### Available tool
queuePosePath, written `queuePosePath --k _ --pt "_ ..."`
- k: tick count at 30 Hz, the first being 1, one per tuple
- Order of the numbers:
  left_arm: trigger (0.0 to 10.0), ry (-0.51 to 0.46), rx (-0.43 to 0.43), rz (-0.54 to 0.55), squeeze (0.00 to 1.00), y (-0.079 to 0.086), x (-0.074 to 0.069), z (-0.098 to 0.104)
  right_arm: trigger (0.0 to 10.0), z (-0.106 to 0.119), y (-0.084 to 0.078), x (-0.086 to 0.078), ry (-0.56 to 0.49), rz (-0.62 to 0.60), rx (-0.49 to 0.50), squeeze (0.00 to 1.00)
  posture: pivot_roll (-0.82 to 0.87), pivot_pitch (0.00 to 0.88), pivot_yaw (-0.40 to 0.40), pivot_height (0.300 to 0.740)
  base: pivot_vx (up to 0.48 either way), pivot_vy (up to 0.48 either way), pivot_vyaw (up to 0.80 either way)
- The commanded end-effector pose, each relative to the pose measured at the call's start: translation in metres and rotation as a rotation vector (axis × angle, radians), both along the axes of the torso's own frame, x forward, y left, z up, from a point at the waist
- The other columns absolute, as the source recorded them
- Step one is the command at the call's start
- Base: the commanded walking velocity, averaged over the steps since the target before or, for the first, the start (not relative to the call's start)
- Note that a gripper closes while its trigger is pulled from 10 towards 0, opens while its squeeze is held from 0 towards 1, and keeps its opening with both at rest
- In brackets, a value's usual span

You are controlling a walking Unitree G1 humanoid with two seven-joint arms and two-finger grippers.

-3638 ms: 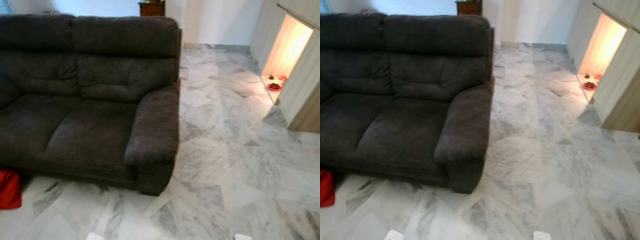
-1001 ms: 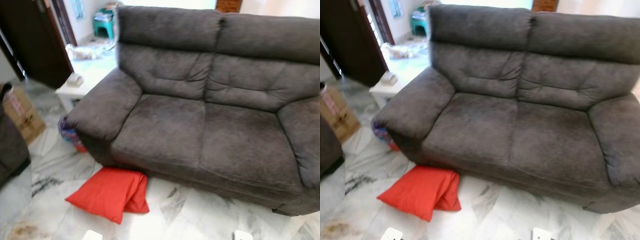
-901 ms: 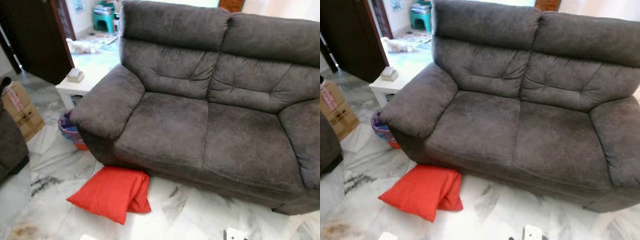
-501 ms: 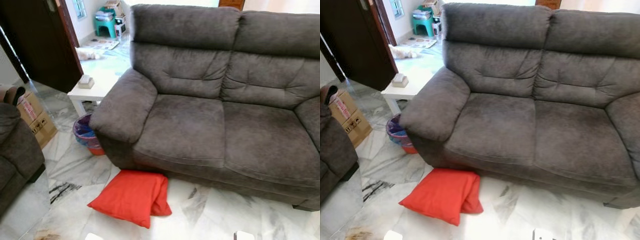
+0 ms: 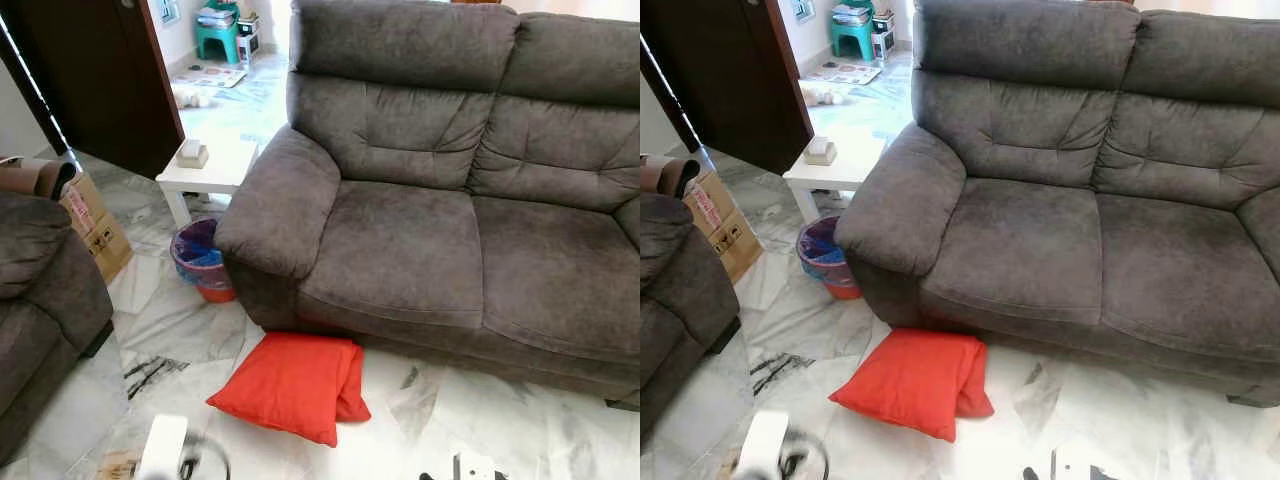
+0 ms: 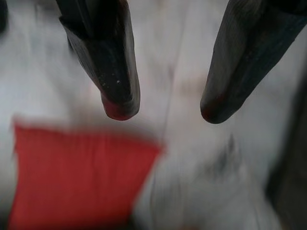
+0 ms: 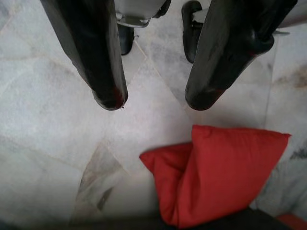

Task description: Move the pillow to the sofa from floor

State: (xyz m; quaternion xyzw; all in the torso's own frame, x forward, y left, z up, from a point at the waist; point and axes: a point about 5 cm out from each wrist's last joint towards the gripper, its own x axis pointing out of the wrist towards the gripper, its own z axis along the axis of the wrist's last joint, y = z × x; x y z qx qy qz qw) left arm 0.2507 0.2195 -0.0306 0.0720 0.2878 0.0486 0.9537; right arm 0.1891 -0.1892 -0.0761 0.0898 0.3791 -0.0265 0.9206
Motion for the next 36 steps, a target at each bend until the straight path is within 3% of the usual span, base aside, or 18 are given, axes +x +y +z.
queuePosePath --k 1,2,7,13,15,17,23,27,36 --pt "10.0 -0.086 -0.007 0.005 0.00 -0.001 0.013 0.012 10.0 0.000 -0.001 -0.002 -0.023 0.011 0.003 0.00 0.13 0.117 0.013 0.740 0.000 0.000 0.00" --pt "10.0 -0.137 -0.020 -0.013 0.00 -0.005 0.021 0.021 10.0 0.002 0.000 -0.001 -0.040 0.025 0.006 0.00 0.13 0.118 0.014 0.740 0.000 0.000 0.00" --pt "10.0 -0.240 -0.041 -0.092 0.00 -0.019 0.026 0.030 10.0 0.007 0.004 0.004 -0.098 0.186 -0.053 0.00 0.13 0.120 0.017 0.740 0.000 0.000 0.00" --pt "10.0 -0.377 -0.080 -0.148 0.00 -0.028 0.012 0.039 10.0 0.007 -0.001 -0.001 -0.150 0.030 0.004 0.00 0.14 0.134 0.015 0.740 0.000 0.000 0.00" --pt "10.0 -0.400 -0.071 -0.172 0.00 -0.031 0.007 0.042 10.0 0.047 0.009 0.059 -0.374 0.003 0.009 0.00 0.14 0.136 0.012 0.740 0.000 0.000 0.00" --pt "10.0 -0.419 -0.045 -0.199 0.00 -0.033 0.006 0.045 10.0 0.073 0.020 0.089 -0.492 0.003 0.000 0.00 0.14 0.139 0.011 0.740 0.000 0.000 0.00" --pt "10.0 -0.468 -0.025 -0.230 0.00 -0.040 0.008 0.057 10.0 0.078 0.033 0.095 -0.505 -0.003 0.027 0.00 0.15 0.147 0.003 0.740 0.000 0.000 0.00" --pt "10.0 -0.466 -0.036 -0.249 0.00 -0.044 0.007 0.061 10.0 0.077 0.038 0.096 -0.487 0.031 0.038 0.00 0.15 0.151 0.002 0.710 0.000 0.000 0.00" --pt "10.0 -0.461 -0.037 -0.244 0.00 -0.044 0.006 0.065 10.0 0.079 0.029 0.095 -0.519 -0.011 0.021 0.00 0.15 0.174 0.008 0.681 0.000 0.000 0.00"
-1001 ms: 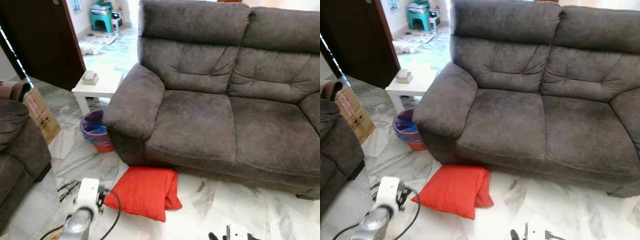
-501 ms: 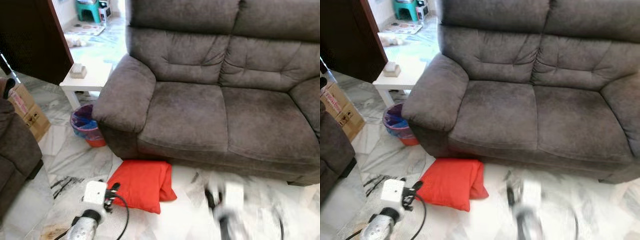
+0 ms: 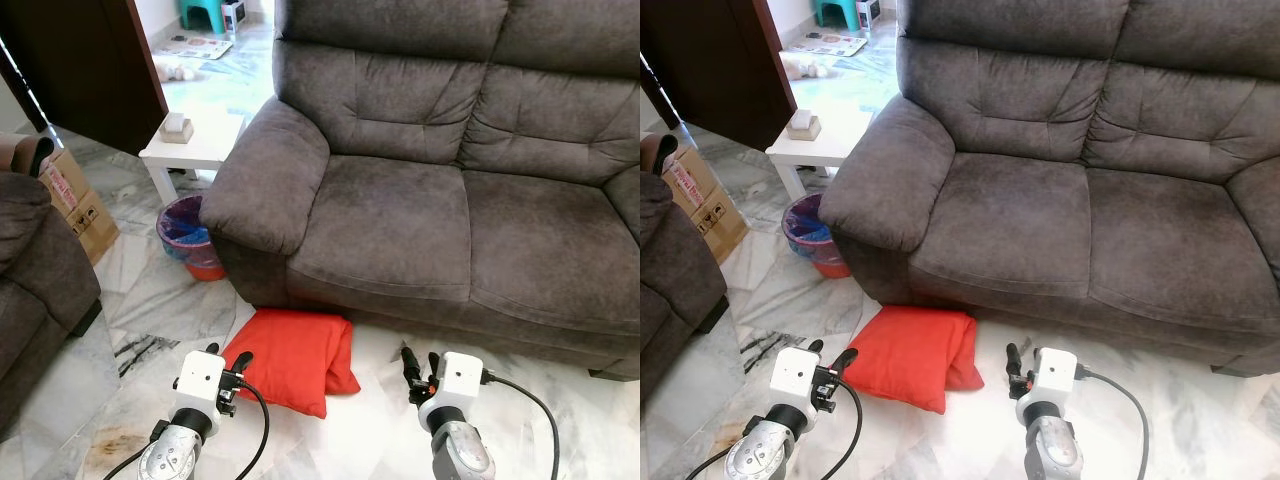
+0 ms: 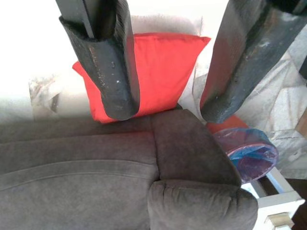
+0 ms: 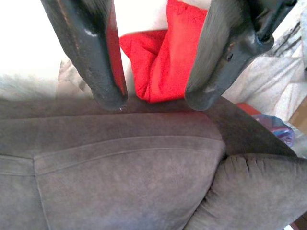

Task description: Move the pillow to the sofa from floor

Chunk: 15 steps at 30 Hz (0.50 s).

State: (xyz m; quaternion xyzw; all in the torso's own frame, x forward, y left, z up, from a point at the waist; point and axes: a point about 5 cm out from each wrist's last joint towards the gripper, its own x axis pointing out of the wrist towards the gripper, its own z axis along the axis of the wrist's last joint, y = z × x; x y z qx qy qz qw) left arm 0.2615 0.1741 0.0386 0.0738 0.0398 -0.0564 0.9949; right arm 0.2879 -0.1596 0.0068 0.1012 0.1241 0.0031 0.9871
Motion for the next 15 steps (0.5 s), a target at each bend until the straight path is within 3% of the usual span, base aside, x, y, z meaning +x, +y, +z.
queuePosePath --k 1,15 --pt "10.0 0.029 0.006 0.002 0.00 0.0018 -0.0045 -0.0040 10.0 -0.0040 -0.0011 -0.0038 0.017 -0.019 0.007 0.00 0.15 0.176 0.007 0.681 0.000 0.000 0.00" --pt "10.0 0.041 -0.005 0.014 0.00 0.0008 -0.0042 -0.0030 10.0 -0.0052 -0.0005 -0.0029 0.040 -0.022 0.006 0.00 0.16 0.193 0.006 0.668 0.000 0.000 0.00"
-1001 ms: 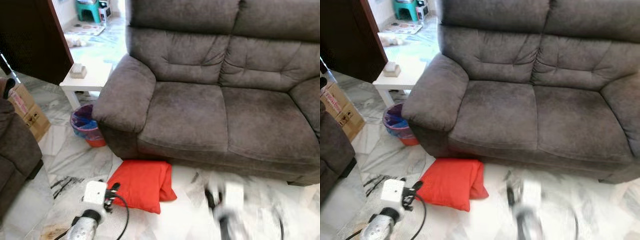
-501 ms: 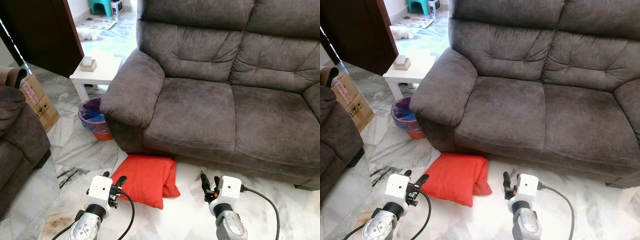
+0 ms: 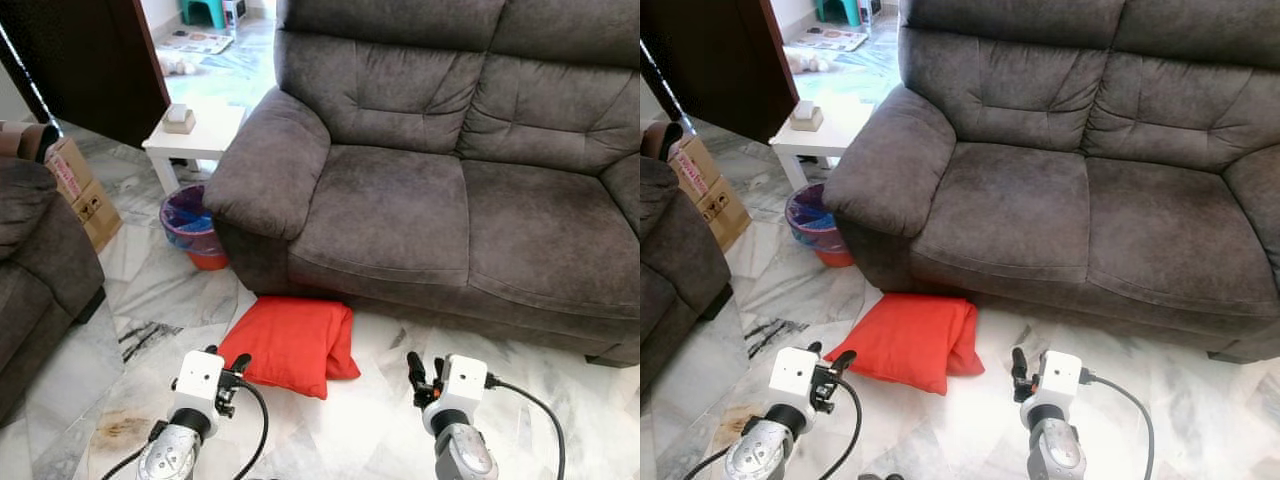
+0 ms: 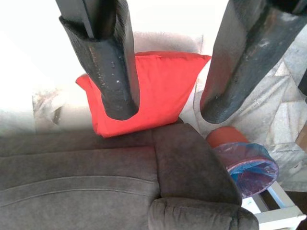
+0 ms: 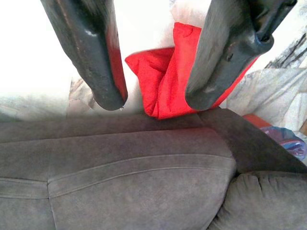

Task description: Move the pillow to the sofa from floor

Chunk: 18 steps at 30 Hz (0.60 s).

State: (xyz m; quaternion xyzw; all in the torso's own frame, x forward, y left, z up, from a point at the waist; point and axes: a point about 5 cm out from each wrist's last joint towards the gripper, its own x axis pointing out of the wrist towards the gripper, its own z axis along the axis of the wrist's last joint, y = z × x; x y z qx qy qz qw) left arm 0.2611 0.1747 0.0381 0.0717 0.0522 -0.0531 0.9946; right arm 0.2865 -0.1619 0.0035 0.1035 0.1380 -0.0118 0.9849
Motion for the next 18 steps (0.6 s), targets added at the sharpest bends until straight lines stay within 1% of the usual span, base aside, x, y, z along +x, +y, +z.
queuePosePath --k 1,7,12,18 --pt "10.0 0.017 -0.005 0.006 0.00 0.0001 -0.0042 -0.0027 10.0 -0.0010 0.0018 -0.0014 -0.003 0.002 0.010 0.00 0.16 0.193 0.006 0.668 0.000 0.000 0.00" --pt "10.0 0.016 -0.010 0.011 0.00 -0.0008 -0.0047 -0.0021 10.0 -0.0005 0.0004 0.0000 0.006 -0.007 0.009 0.00 0.16 0.199 0.001 0.668 0.000 0.000 0.00" --pt "10.0 0.015 -0.011 0.012 0.00 -0.0004 -0.0044 -0.0017 10.0 -0.0018 0.0026 0.0010 0.031 0.008 -0.001 0.00 0.16 0.201 0.000 0.668 0.000 0.000 0.00" --pt "10.0 0.014 -0.008 0.010 0.00 -0.0006 -0.0037 -0.0008 10.0 0.0003 0.0013 0.0020 0.010 -0.011 0.013 0.00 0.16 0.203 0.000 0.659 0.000 0.000 0.00"
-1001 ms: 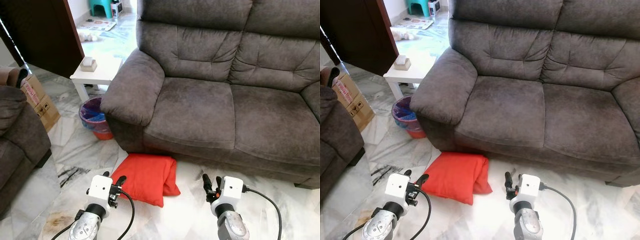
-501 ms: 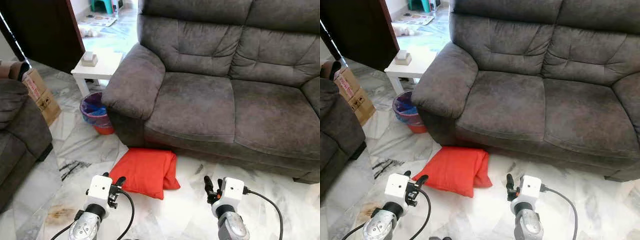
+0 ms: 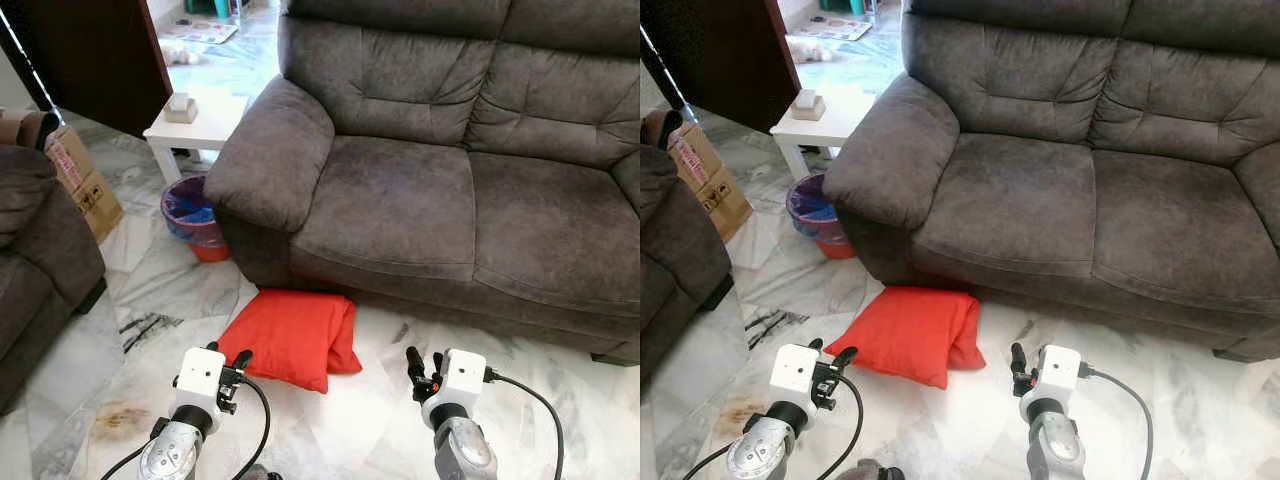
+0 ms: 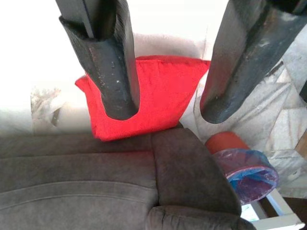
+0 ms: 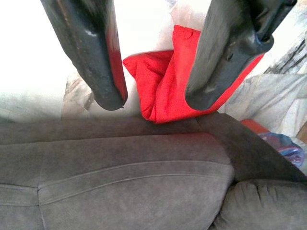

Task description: Move the pillow to the sofa from floor

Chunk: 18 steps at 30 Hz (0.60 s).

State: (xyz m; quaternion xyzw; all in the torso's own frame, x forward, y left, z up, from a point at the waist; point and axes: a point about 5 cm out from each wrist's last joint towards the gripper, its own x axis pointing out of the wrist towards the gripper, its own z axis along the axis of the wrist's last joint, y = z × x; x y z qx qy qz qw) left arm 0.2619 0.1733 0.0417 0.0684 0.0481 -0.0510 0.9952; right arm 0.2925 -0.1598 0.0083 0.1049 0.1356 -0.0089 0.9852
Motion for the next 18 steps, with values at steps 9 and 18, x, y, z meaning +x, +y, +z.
queuePosePath --k 9,18 --pt "10.0 0.017 -0.008 0.000 0.00 -0.0021 -0.0048 -0.0032 10.0 -0.0046 -0.0018 -0.0031 0.031 -0.014 -0.003 0.00 0.16 0.204 -0.001 0.659 0.000 0.000 0.00" --pt "10.0 0.016 -0.015 0.011 0.00 -0.0002 -0.0053 -0.0029 10.0 -0.0032 -0.0021 -0.0027 0.015 -0.017 0.008 0.00 0.16 0.202 -0.003 0.659 0.000 0.000 0.00"
